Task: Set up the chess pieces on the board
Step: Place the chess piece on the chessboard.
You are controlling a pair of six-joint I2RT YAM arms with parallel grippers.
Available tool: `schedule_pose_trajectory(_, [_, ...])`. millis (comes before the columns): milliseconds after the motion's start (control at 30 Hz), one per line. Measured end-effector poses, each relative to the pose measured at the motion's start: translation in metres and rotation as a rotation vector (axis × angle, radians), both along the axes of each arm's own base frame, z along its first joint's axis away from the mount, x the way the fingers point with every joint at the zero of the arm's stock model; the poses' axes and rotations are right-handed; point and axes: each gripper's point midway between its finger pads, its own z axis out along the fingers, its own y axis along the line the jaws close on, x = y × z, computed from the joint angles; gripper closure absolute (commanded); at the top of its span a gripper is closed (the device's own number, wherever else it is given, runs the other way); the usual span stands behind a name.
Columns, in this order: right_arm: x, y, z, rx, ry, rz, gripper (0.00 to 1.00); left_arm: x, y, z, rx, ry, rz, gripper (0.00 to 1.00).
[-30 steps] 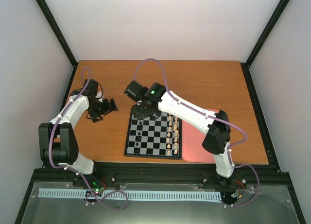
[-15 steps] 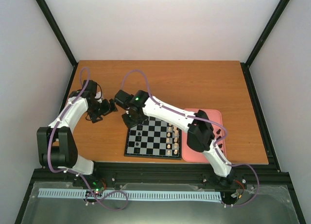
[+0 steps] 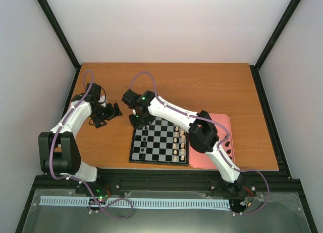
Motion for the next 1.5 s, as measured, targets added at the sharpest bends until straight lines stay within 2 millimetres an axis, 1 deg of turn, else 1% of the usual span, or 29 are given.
schedule_pose_trajectory(133, [0.008,0.005,-0.004,0.014,0.002,0.005,0.97,0.0,0.0,0.0,0.0,0.0,0.0,0.0])
schedule_pose_trajectory(333, [0.012,0.01,-0.01,0.021,0.006,0.016,0.97,0.0,0.0,0.0,0.0,0.0,0.0,0.0])
schedule_pose_trajectory(500, [0.013,0.01,-0.015,0.014,0.013,0.022,0.97,0.0,0.0,0.0,0.0,0.001,0.0,0.0])
schedule_pose_trajectory(700, [0.016,0.008,-0.026,-0.005,0.026,0.017,0.97,0.0,0.0,-0.001,-0.001,0.003,0.0,0.0])
schedule_pose_trajectory(1033, [0.025,0.006,-0.029,-0.014,0.018,0.01,0.97,0.0,-0.001,-0.007,-0.003,0.024,-0.001,0.0])
schedule_pose_trajectory(1233, [0.025,0.004,-0.04,-0.04,0.027,0.022,0.97,0.0,-0.001,-0.008,-0.005,0.029,-0.001,0.0])
schedule_pose_trajectory(1367, [0.024,0.002,-0.042,-0.049,0.03,0.024,0.96,0.0,-0.001,-0.009,-0.005,0.032,-0.001,0.0])
schedule_pose_trajectory(1500, [0.025,0.002,-0.042,-0.048,0.029,0.024,0.91,0.0,-0.001,-0.01,-0.005,0.034,-0.001,0.0])
